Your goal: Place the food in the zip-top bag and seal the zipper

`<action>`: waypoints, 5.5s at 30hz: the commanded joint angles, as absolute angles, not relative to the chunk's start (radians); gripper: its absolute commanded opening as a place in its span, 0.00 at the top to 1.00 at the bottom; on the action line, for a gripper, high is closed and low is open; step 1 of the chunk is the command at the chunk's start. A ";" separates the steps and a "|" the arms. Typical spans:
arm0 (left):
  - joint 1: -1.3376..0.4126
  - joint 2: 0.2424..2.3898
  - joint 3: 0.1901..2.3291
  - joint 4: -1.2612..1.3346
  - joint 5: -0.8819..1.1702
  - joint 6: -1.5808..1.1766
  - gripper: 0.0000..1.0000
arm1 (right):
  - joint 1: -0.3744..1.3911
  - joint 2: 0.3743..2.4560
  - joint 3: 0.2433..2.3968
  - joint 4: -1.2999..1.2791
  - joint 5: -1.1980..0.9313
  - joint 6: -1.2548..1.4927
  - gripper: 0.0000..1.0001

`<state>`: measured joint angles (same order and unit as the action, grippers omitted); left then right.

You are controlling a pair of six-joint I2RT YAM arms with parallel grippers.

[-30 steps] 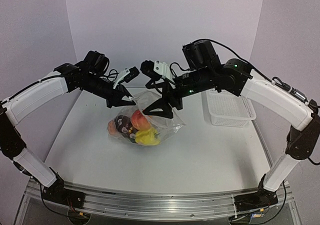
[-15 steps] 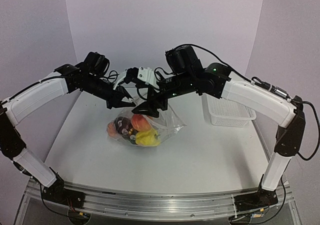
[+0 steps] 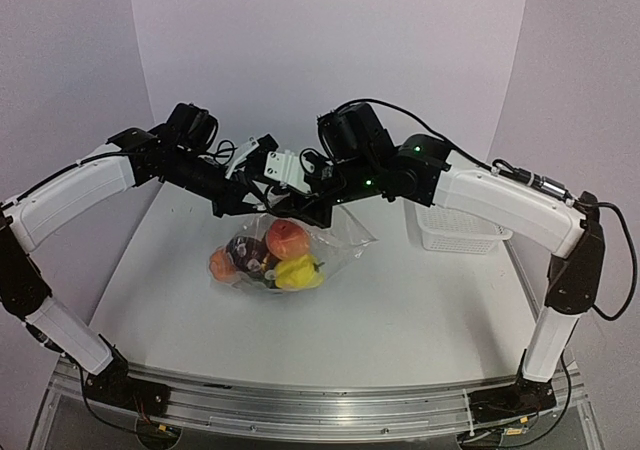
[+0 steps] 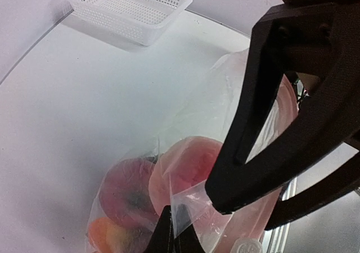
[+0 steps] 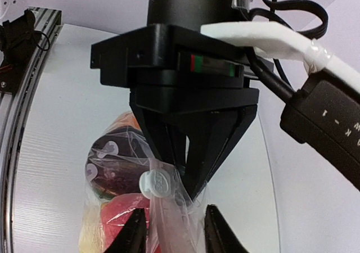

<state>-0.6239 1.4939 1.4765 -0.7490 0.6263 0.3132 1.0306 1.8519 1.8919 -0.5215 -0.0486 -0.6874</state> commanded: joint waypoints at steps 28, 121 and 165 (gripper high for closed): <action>-0.528 1.372 1.422 -0.702 0.870 0.537 0.37 | 0.940 1.676 1.661 -0.203 -0.236 -0.357 1.00; -0.591 1.392 1.480 -0.508 0.830 0.598 1.00 | 1.026 1.834 1.889 -0.196 0.014 -0.410 0.62; -0.516 1.401 1.560 -0.660 0.915 0.706 0.60 | 0.941 1.649 1.703 -0.260 -0.289 -0.431 1.00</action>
